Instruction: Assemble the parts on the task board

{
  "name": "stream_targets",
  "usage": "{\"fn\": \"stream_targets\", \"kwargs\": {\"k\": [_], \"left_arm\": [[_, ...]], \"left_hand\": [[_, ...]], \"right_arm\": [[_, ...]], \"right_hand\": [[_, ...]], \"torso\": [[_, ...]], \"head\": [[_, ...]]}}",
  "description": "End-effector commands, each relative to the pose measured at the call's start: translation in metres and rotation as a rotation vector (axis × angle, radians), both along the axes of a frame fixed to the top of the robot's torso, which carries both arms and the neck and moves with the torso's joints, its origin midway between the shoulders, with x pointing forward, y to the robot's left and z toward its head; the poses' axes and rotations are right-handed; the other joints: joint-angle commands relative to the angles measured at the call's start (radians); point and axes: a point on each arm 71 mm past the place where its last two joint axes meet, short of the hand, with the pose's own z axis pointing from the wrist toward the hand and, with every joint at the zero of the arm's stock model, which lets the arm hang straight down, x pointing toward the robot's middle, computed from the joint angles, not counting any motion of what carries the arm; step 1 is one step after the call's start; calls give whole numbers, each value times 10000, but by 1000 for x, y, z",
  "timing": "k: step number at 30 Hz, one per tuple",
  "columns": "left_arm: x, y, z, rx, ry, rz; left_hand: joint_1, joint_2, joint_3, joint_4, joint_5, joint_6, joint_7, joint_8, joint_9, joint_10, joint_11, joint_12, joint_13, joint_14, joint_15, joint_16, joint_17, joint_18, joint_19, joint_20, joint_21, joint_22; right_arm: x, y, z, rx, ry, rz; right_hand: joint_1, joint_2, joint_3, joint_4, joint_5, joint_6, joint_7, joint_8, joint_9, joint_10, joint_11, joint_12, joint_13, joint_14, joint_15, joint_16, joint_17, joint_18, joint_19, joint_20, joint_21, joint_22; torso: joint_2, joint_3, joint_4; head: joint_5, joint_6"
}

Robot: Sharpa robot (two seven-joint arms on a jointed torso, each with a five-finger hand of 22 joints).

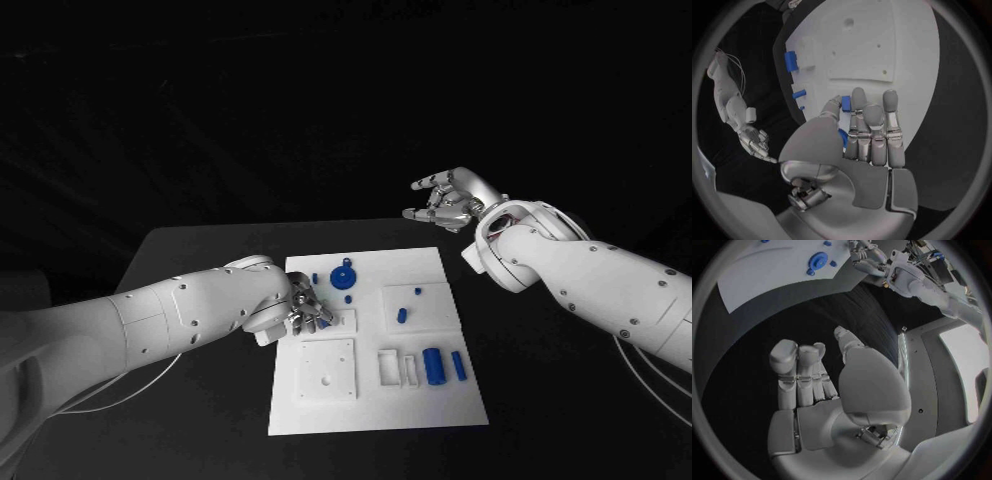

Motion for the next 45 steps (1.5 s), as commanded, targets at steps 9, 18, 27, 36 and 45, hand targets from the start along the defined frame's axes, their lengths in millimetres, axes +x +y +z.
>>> {"fn": "stream_targets", "kwargs": {"k": [9, 18, 27, 36, 45], "left_arm": [[-4, 4, 11, -1580, 521, -75], [-4, 2, 35, -3736, 357, -688], [-15, 5, 55, -6405, 167, -2087], [-28, 10, 61, -7792, 810, -3066], [-34, 16, 61, -8151, 1332, -3466]], "left_hand": [[310, 406, 1048, -1176, -187, -119, 40, 51, -1, 483, -7, -114, 5, -112, 38, 45, -71, -151, -138, 37, -61, 182], [430, 565, 950, -1106, -615, -258, 77, 53, 2, 417, -4, -395, -57, -194, 75, -95, -203, -151, -196, 72, -207, 130], [746, 957, 883, -1044, -1933, -704, 193, 70, 140, 51, 71, -614, -68, -519, 207, -220, -338, -151, -350, 186, -502, 77], [1143, 1575, 534, -904, -4098, -1175, 318, 141, 316, -536, 229, -589, 20, -1040, 401, -255, -614, -151, -629, 387, -949, -22], [1342, 1841, -78, -1121, -4141, -1258, 331, 245, 369, -685, 243, -357, 79, -1176, 412, 82, -1031, -151, -499, 403, -1296, 129]], "right_arm": [[0, -1, -2, -21, 123, 283], [-6, 2, -8, -6, 318, 919], [-30, 25, -25, -470, 570, 2706], [-61, 49, -37, -863, 555, 4438], [-83, 61, -43, -912, 680, 5384]], "right_hand": [[-54, 21, -8, -14, 87, 27, 6, 6, 16, -17, -56, 61, -10, -5, -39, -64, -9, 154, 158, -12, -36, 1051], [25, 191, 13, -372, 147, 232, -3, 6, 20, -22, -70, 62, 3, -15, -52, -61, 4, 140, 152, -26, -8, 1059], [21, 534, 395, -1288, 191, 1716, -82, 61, 79, -23, -140, 56, 34, -26, -100, -15, 71, 99, 110, -71, 108, 1077], [-235, 649, 972, -1992, 207, 2111, -136, 56, 78, 5, -184, 25, 65, -10, -123, 23, 146, 72, 76, -95, 316, 1101], [-296, 722, 680, -2239, 307, 2128, -146, 66, 83, -8, -184, -7, 83, -44, -117, -39, 124, 71, 13, -90, 294, 1087]], "torso": [[5, -12, 7], [-5, -2, -8], [3, 21, -6], [-3, 19, -24], [-9, 13, 2]], "head": [[-12, 41], [44, 176], [35, 382], [43, 612], [56, 677]]}}
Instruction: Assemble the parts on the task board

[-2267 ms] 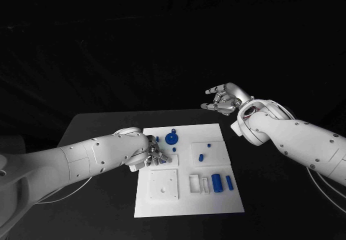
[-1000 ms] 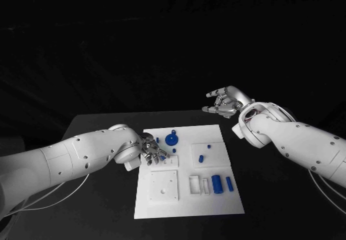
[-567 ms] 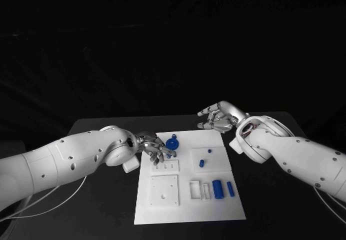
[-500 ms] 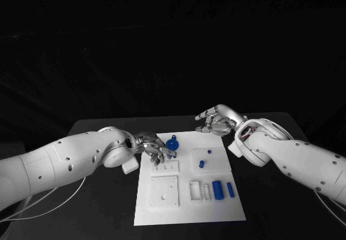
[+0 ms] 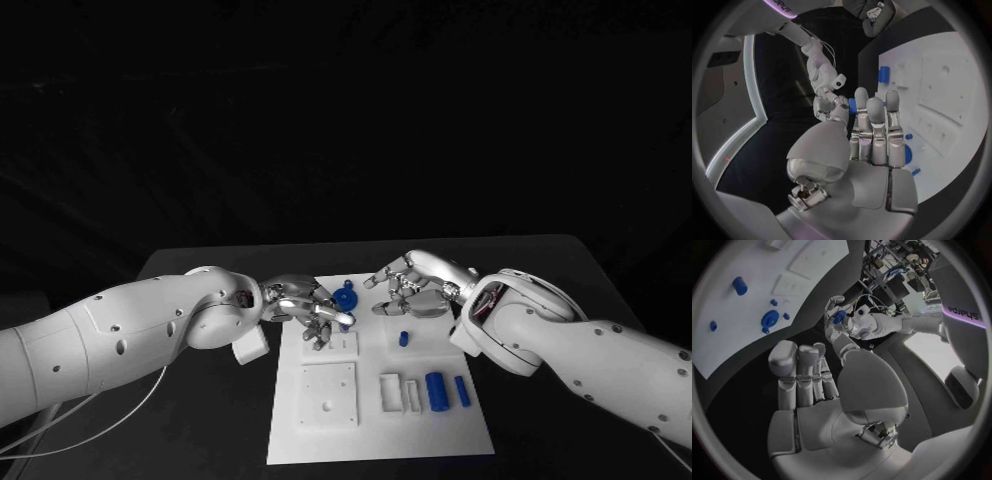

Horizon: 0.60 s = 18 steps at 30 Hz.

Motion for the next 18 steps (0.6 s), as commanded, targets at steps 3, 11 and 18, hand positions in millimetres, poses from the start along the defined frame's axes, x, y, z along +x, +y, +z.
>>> {"fn": "stream_targets", "kwargs": {"k": [3, 11, 18], "left_arm": [[-7, -3, 3, -789, 429, -812], [-7, -1, 3, -868, 478, -822], [-7, -1, 3, -958, 526, -803]], "left_hand": [[491, 545, 367, -587, -35, 5, -22, 2, -45, -77, -3, 54, -34, -115, -1, 127, -159, -150, 116, 15, -140, 160], [431, 577, 319, -554, -49, 24, -26, 9, -41, -76, -2, 62, -41, -117, 2, 158, -210, -150, 114, 19, -186, 160], [405, 614, 248, -500, -63, 10, -28, 24, -1, -85, -1, 49, -54, -137, 6, 172, -258, -150, 119, 23, -233, 162]], "right_arm": [[-14, 9, -3, -263, 3, 1073], [-26, 16, -6, -319, 158, 1520], [-34, 22, -5, -203, 36, 1728]], "right_hand": [[-42, 36, -225, -107, 131, 33, 2, 64, 7, 44, 19, -27, 9, -61, -41, -65, -22, 70, -48, -49, -24, 1077], [20, 132, -579, -294, 395, 0, 9, 64, 7, 24, 25, -49, 7, -85, -38, -102, -48, 71, -63, -46, -43, 1072], [-25, 206, -666, -416, 392, -1, 7, 63, 6, 36, 26, -51, 5, -84, -36, -92, -43, 72, -71, -42, -36, 1073]], "torso": [[-3, -6, 7], [5, -10, 19], [3, -13, 17]], "head": [[15, 23], [6, 6], [31, -36]]}}
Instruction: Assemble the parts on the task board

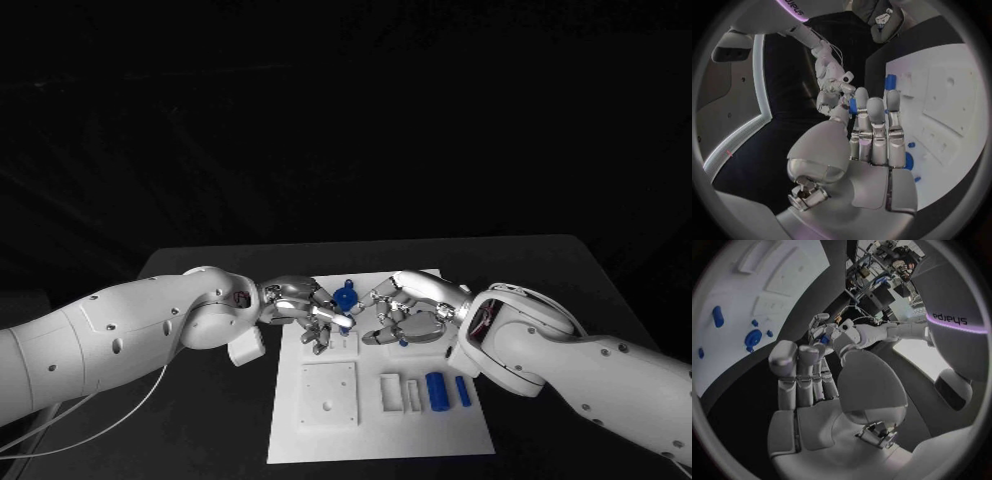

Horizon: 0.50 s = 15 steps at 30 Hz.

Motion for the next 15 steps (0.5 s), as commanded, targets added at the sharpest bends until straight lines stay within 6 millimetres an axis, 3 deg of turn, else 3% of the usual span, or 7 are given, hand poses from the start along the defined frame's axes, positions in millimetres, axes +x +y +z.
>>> {"fn": "stream_targets", "kwargs": {"k": [1, 8, 15], "left_arm": [[-2, -3, 2, -386, 154, -232], [-4, -5, 2, -377, 205, -316], [-5, -6, 2, -344, 268, -407]], "left_hand": [[420, 548, 330, -398, -25, 40, -64, 37, 30, -87, -2, 50, -12, -70, 9, 64, -11, -150, 41, 21, -69, 164], [475, 539, 289, -428, -8, 46, -69, 49, 65, -79, -8, 52, -16, -64, 7, 98, -51, -149, 65, 22, -105, 173], [490, 517, 298, -453, -2, 72, -70, 30, 49, -78, -10, 53, -21, -64, 7, 110, -80, -150, 79, 21, -118, 177]], "right_arm": [[-4, 4, 1, -1, -188, 316], [-5, 6, 2, 144, -315, 240], [-5, 8, 3, 242, -394, 155]], "right_hand": [[-25, 101, -29, -38, -14, 6, 6, 67, 12, 24, 9, -48, 8, -43, -2, -35, 4, 74, -30, -7, -31, 1075], [-142, 146, -107, 63, -96, 23, -4, 67, 12, 46, 3, -31, 17, -20, -7, -12, 17, 76, -10, -11, -22, 1073], [-158, 204, -136, 162, -175, 21, -5, 67, 12, 50, -1, -23, 25, -9, -8, -12, 15, 78, 2, -12, -24, 1072]], "torso": [[1, 0, 7], [2, -23, 16], [5, -8, 7]], "head": [[22, -26], [21, -70], [47, -83]]}}
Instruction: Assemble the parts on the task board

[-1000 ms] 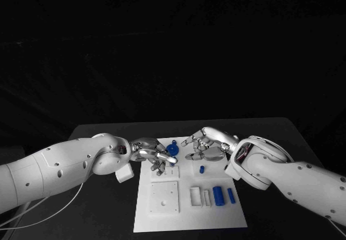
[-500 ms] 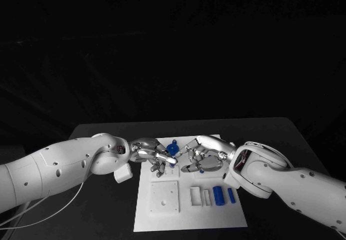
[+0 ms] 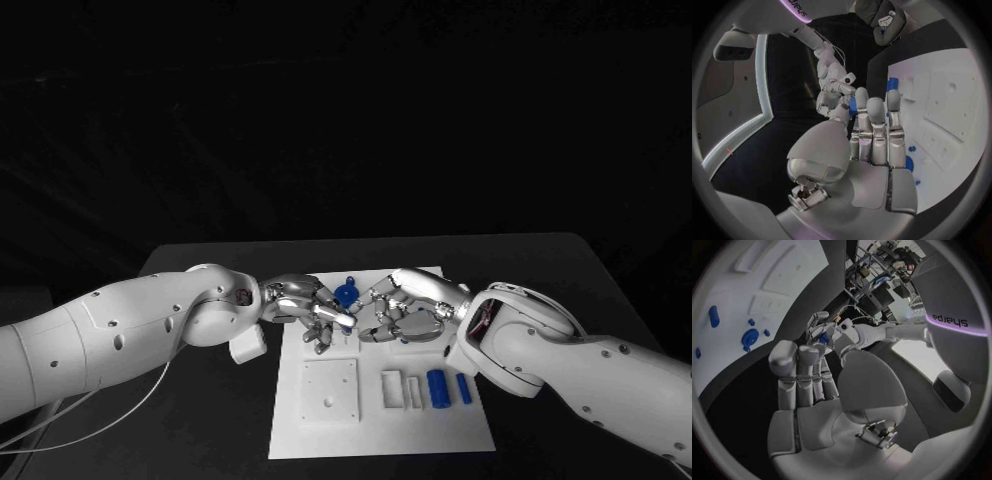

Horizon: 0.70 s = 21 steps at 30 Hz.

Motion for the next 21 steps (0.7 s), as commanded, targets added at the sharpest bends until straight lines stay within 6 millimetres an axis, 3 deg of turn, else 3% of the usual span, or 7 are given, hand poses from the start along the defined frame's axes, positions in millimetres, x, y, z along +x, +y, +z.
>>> {"fn": "stream_targets", "kwargs": {"k": [1, 9, 21], "left_arm": [[-2, -4, 2, -234, 135, -216], [-3, -4, 2, -219, 178, -286], [-4, -6, 2, -215, 212, -361]], "left_hand": [[488, 516, 337, -410, 0, 66, -76, 21, -12, -84, -15, 53, -12, -64, 8, 62, -26, -150, 80, 21, -51, 178], [499, 507, 342, -424, 2, 62, -74, 11, -17, -89, -15, 49, -15, -66, 8, 65, -33, -150, 82, 21, -54, 180], [499, 506, 349, -432, 2, 78, -75, 2, -24, -83, -16, 49, -20, -65, 8, 74, -49, -150, 89, 21, -57, 184]], "right_arm": [[-2, 4, 2, 138, -215, 126], [-2, 6, 1, 151, -199, 123], [-2, 7, -1, 141, -170, 142]], "right_hand": [[1, 77, -7, 69, -111, 25, -4, 0, -3, 32, -20, -22, 13, -4, -9, -6, 12, 78, 5, -13, -24, 1074], [-26, 71, 594, 222, -611, 359, -76, 0, -1, 27, -62, -1, 55, 20, -39, 11, 34, 61, 21, -41, -18, 1079], [-20, 79, 923, 279, -894, 617, -138, 4, 10, 32, -99, 2, 86, 27, -62, 11, 50, 49, 26, -59, 6, 1084]], "torso": [[2, 9, -4], [1, 13, -12], [8, 25, -5]], "head": [[9, -4], [1, 2], [16, -2]]}}
